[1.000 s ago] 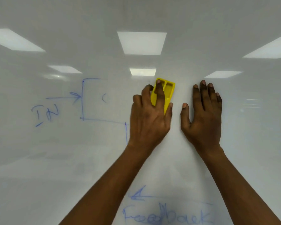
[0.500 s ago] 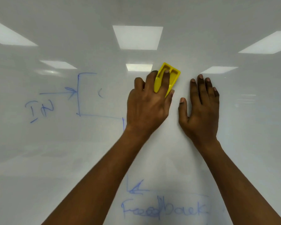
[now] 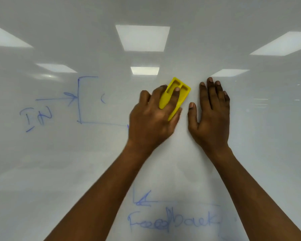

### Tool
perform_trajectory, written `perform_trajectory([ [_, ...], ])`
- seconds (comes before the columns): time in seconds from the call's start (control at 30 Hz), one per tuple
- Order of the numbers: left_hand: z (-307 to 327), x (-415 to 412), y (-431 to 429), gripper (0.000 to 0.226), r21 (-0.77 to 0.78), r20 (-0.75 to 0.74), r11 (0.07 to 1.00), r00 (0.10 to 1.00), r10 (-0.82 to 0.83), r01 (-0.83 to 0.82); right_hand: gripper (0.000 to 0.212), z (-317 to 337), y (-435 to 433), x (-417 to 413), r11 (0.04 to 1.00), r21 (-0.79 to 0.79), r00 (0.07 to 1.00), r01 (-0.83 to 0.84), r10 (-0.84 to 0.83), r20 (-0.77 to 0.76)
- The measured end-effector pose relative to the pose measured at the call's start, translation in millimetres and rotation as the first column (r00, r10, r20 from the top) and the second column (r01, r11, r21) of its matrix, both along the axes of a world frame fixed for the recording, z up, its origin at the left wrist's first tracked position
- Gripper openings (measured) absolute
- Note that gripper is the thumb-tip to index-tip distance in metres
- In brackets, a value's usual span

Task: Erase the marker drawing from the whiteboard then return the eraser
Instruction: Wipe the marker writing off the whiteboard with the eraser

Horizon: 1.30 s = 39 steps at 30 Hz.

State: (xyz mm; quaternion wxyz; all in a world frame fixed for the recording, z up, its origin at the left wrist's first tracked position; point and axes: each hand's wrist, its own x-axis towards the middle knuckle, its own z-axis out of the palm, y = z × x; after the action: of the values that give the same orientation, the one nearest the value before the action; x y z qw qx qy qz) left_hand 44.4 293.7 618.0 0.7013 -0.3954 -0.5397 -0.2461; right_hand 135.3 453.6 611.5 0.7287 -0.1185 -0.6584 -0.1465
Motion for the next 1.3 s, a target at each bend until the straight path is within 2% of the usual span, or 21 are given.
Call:
perform_trajectory([
  [0.03, 3, -7, -7, 0.042, 0.032, 0.019, 0.999, 1.000, -0.021, 0.020, 0.060, 0, 1, 1, 1.000, 0.002, 1.000, -0.005, 0.005, 0.000],
  [0.1, 9, -27, -30, 0.043, 0.172, 0.179, 0.985, 0.983, -0.050, 0.018, 0.060, 0, 1, 2, 1.000, 0.004, 1.000, -0.014, 0.014, 0.001],
  [0.2, 26, -73, -81, 0.054, 0.449, 0.476, 0.884, 0.872, -0.116, -0.128, 0.060, -1, -2, -1, 1.000, -0.008, 1.000, -0.010, 0.010, -0.009],
  [0.3, 37, -90, -107, 0.057, 0.550, 0.592, 0.798, 0.789, -0.165, -0.246, 0.060, -1, -4, -6, 0.999, -0.013, 0.999, 0.033, -0.034, -0.023],
  [0.37, 29, -70, -90, 0.051, 0.510, 0.540, 0.839, 0.830, -0.141, -0.189, 0.060, -1, -4, -6, 0.999, -0.009, 0.999, 0.037, -0.038, -0.021],
  [0.4, 19, -57, -77, 0.047, 0.437, 0.468, 0.891, 0.877, -0.108, -0.123, 0.059, -1, -3, -6, 0.999, -0.008, 0.999, 0.032, -0.032, -0.020],
  [0.47, -6, -42, -54, 0.047, 0.191, 0.253, 0.980, 0.967, 0.011, -0.061, 0.059, -1, -1, -4, 1.000, -0.006, 1.000, 0.019, -0.019, -0.014],
  [0.53, -19, -46, -53, 0.046, 0.055, 0.097, 0.995, 0.992, 0.074, -0.080, 0.058, -1, 0, -2, 1.000, -0.006, 1.000, -0.001, 0.001, 0.001],
  [0.57, -18, -54, -61, 0.045, 0.057, 0.093, 0.996, 0.994, 0.059, -0.065, 0.058, -1, 1, 0, 1.000, -0.005, 1.000, -0.008, 0.008, 0.009],
  [0.63, -12, -76, -84, 0.047, 0.184, 0.223, 0.980, 0.974, 0.028, -0.071, 0.058, -1, 2, 1, 1.000, -0.001, 1.000, -0.009, 0.009, 0.017],
  [0.73, 4, -113, -126, 0.060, 0.444, 0.503, 0.880, 0.860, -0.087, -0.170, 0.059, -1, -1, -2, 1.000, -0.014, 1.000, 0.013, -0.013, 0.005],
  [0.8, 10, -113, -132, 0.064, 0.522, 0.574, 0.828, 0.802, -0.162, -0.207, 0.059, -1, -4, -5, 0.999, -0.023, 0.999, 0.040, -0.040, -0.007],
  [0.87, 2, -91, -112, 0.059, 0.461, 0.535, 0.871, 0.837, -0.119, -0.171, 0.059, -2, -5, -6, 0.998, -0.023, 0.999, 0.052, -0.052, -0.011],
  [0.93, -18, -63, -83, 0.053, 0.267, 0.370, 0.963, 0.926, -0.070, -0.034, 0.059, -2, -3, -5, 0.999, -0.017, 0.999, 0.047, -0.047, -0.012],
  [1.0, -38, -52, -66, 0.046, 0.028, 0.170, 0.999, 0.985, 0.025, -0.030, 0.059, -2, -1, -3, 1.000, -0.009, 1.000, 0.028, -0.028, -0.007],
  [1.03, -40, -54, -66, 0.045, -0.024, 0.110, 0.999, 0.993, 0.051, -0.048, 0.059, -2, 0, -2, 1.000, -0.003, 1.000, 0.014, -0.014, 0.000],
  [1.1, -33, -69, -82, 0.043, 0.022, 0.120, 0.999, 0.992, 0.028, -0.031, 0.059, -1, 2, 0, 1.000, 0.002, 1.000, -0.006, 0.006, 0.013],
  [1.2, -18, -108, -127, 0.052, 0.279, 0.360, 0.954, 0.933, 0.006, -0.113, 0.060, -2, 3, 0, 1.000, 0.003, 1.000, 0.007, -0.007, 0.015],
  [1.3, 1, -138, -169, 0.067, 0.433, 0.571, 0.886, 0.811, -0.127, -0.167, 0.059, -2, 1, -4, 0.999, 0.006, 0.999, 0.036, -0.036, -0.003],
])
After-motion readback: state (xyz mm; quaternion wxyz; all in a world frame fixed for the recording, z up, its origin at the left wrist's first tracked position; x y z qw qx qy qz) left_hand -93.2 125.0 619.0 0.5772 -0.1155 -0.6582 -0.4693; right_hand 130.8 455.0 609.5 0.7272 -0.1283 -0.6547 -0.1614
